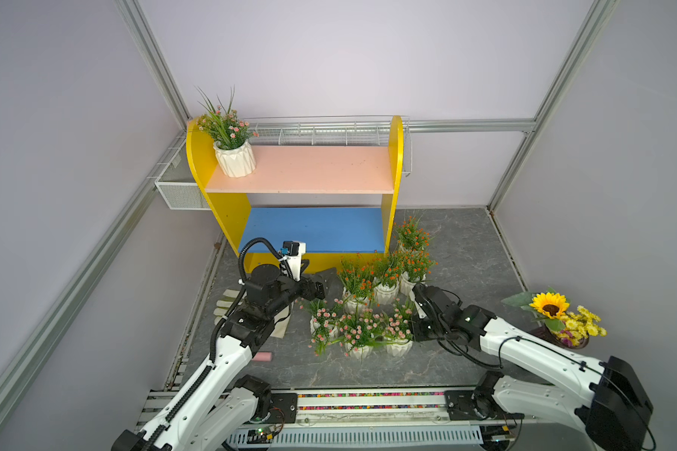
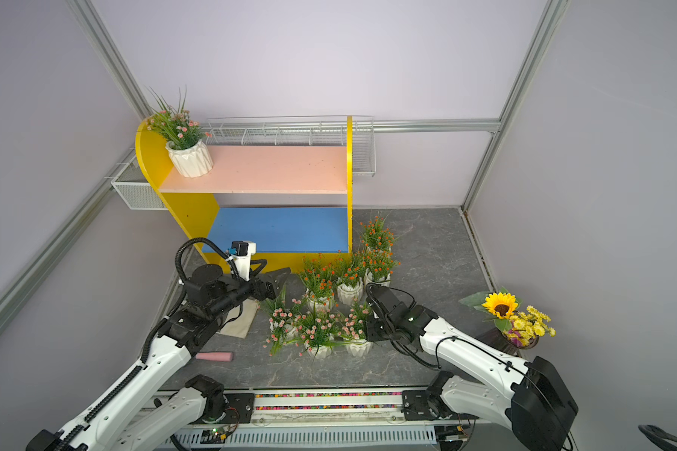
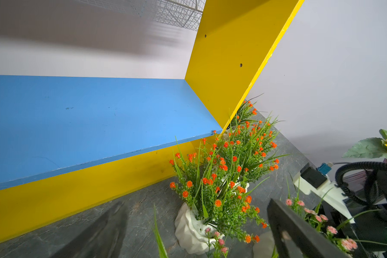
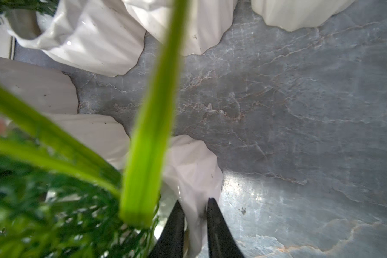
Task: Place the baby's breath potted plants on the rack by color
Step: Pick up the baby's breath potted plant from the center of the board.
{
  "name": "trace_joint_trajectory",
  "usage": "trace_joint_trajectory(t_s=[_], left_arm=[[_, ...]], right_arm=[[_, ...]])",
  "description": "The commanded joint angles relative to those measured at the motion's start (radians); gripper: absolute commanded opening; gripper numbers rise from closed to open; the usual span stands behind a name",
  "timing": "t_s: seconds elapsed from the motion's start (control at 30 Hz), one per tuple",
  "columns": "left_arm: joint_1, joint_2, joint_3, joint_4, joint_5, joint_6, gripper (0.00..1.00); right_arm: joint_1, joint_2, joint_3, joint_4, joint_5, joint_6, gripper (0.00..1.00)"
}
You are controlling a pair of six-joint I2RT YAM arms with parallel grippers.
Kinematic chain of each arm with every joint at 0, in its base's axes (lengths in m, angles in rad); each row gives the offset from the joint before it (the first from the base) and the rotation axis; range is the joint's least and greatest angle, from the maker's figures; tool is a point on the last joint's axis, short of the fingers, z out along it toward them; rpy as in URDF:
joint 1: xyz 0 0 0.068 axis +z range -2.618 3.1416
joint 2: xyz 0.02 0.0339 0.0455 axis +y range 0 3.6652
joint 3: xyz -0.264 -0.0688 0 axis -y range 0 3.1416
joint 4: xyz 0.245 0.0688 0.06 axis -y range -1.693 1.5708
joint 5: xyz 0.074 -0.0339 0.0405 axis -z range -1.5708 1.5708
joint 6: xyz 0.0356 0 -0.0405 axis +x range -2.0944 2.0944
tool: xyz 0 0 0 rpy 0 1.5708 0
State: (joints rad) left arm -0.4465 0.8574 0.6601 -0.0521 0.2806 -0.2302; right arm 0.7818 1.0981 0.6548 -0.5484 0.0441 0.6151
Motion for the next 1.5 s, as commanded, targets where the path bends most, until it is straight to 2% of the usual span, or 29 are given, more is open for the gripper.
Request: trace_joint_trajectory(t_s=[0.0, 0.2, 0.43, 0.73, 0.97, 1.2, 1.47], left_arm=[[-0.005, -0.01, 0.036, -0.017, -0.01, 0.007, 1.0], [-0.005, -0.014, 0.04, -0.031, -0.006, 0.01, 1.0], [-0.006, -0.021, 0.051, -0.038, 0.009, 0.019, 1.0], [-0.027, 0.006, 0.098, -0.028, 0.064, 0.041, 1.0], [-0.142, 0.065, 0.181, -0.056, -0.014, 0.114, 1.0], [-0.233, 0.115, 0.196, -0.026, -0.037, 0.145, 1.0], [-0.364, 0.156, 0.176, 0.032, -0.112, 0.2, 1.0]], right_arm=[[0.005, 0.003, 0.012, -0.024, 0.045, 0.003, 0.19], [0.006, 0.0, 0.018, -0.043, 0.06, -0.005, 0.1], [0.002, -0.026, 0.068, -0.098, 0.062, -0.042, 0.09], [-0.067, -0.077, 0.243, -0.299, 0.037, -0.158, 0.08], [-0.178, -0.082, 0.414, -0.443, -0.014, -0.267, 0.07], [-0.218, -0.013, 0.611, -0.532, -0.024, -0.342, 0.08], [-0.233, 0.093, 0.754, -0.517, -0.103, -0.383, 0.08]])
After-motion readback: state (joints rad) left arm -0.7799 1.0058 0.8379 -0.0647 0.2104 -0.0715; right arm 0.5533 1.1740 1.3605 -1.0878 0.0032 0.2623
